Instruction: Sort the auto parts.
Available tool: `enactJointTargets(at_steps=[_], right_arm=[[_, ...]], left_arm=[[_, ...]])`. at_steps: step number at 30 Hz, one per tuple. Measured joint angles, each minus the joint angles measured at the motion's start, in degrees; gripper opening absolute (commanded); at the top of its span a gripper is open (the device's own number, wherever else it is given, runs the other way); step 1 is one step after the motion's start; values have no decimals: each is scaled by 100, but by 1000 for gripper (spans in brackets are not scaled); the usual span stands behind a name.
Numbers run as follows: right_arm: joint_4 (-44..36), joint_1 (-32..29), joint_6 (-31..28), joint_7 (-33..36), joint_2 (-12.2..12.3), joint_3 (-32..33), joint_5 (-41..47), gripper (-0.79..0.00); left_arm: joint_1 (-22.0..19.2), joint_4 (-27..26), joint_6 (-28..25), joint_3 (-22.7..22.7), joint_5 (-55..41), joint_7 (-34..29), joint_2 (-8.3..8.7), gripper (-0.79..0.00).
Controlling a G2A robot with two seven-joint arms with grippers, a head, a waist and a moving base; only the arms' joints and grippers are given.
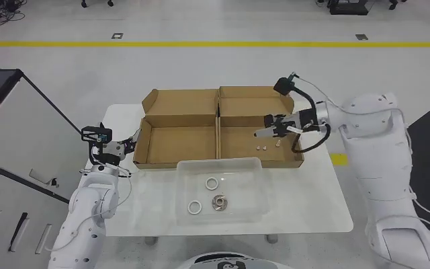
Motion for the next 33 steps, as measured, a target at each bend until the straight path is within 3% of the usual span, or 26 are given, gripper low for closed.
enactJointTargets(at_steps=[19, 29, 33], right_arm=[[-210, -1148, 601, -6, 1018, 1029, 3651, 0], [-35, -1425, 584, -6, 1497, 1245, 4465, 0], [-22, -1468, 529, -6, 1574, 1288, 4588, 0]], left_arm=[[0, 0, 0, 0, 0, 0, 0, 0], [0, 0, 0, 0, 0, 0, 0, 0], [0, 0, 0, 0, 0, 0, 0, 0]])
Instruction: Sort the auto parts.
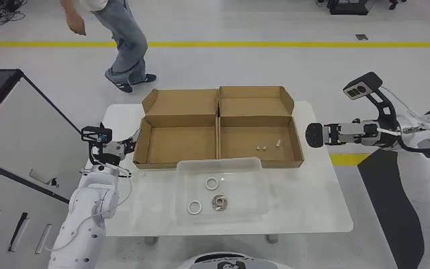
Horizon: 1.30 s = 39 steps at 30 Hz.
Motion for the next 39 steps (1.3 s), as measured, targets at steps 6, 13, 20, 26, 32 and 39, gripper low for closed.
enactJointTargets(at_steps=[6, 13, 20, 26, 32, 39], right_arm=[[-1, 2, 3, 0, -4, -2, -5, 0], [-1, 2, 3, 0, -4, -2, -5, 0], [-1, 2, 3, 0, -4, -2, -5, 0], [-1, 2, 3, 0, -4, -2, -5, 0], [-1, 2, 3, 0, -4, -2, -5, 0], [-1, 2, 3, 0, -4, -2, -5, 0]], left_arm=[[0, 0, 0, 0, 0, 0, 0, 0], [0, 0, 0, 0, 0, 0, 0, 0], [-32, -117, -128, 25, 167, -91, 13, 0], [-374, -534, -1020, 289, 548, -1117, 53, 0], [-810, -872, -1848, 609, 560, -2179, 76, 0], [-1259, -1094, -2670, 962, 456, -3415, 100, 0]])
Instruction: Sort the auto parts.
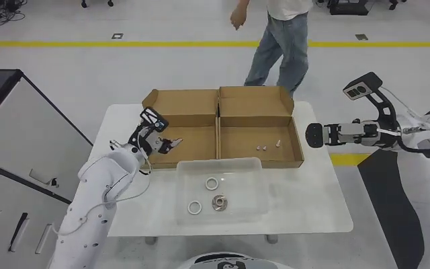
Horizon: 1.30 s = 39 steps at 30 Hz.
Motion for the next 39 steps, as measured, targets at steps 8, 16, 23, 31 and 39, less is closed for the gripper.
enactJointTargets(at_steps=[8, 16, 23, 31, 39], right_arm=[[0, 0, 0, 0, 0, 0, 0, 0], [0, 0, 0, 0, 0, 0, 0, 0], [0, 0, 0, 0, 0, 0, 0, 0], [0, 0, 0, 0, 0, 0, 0, 0], [0, 0, 0, 0, 0, 0, 0, 0]], left_arm=[[-406, -53, -514, 366, -476, -1052, 6, 0], [-740, -155, -978, 679, -1134, -1694, 19, 0], [-936, -202, -1152, 954, -2138, -2489, 46, 0], [-1020, -177, -1124, 1140, -2800, -2923, 94, 0], [-1490, 59, -988, 1876, -3001, -3356, 189, 0]])
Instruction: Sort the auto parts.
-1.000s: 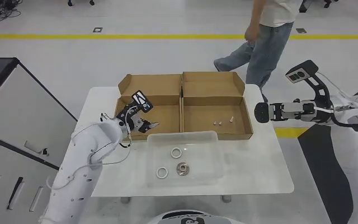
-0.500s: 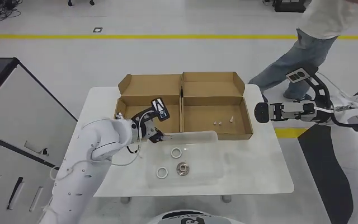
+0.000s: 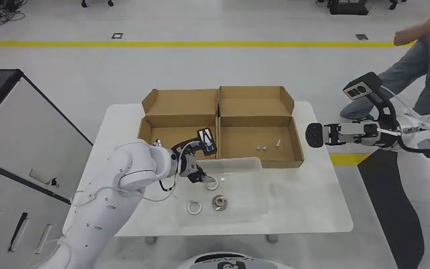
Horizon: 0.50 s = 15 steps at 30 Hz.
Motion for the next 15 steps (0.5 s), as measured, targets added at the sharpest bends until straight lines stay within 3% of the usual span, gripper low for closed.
enactJointTargets(at_steps=[15], right_arm=[[0, 0, 0, 0, 0, 0, 0, 0]], left_arm=[[-1304, 681, 465, 1527, -945, -466, 353, 0]])
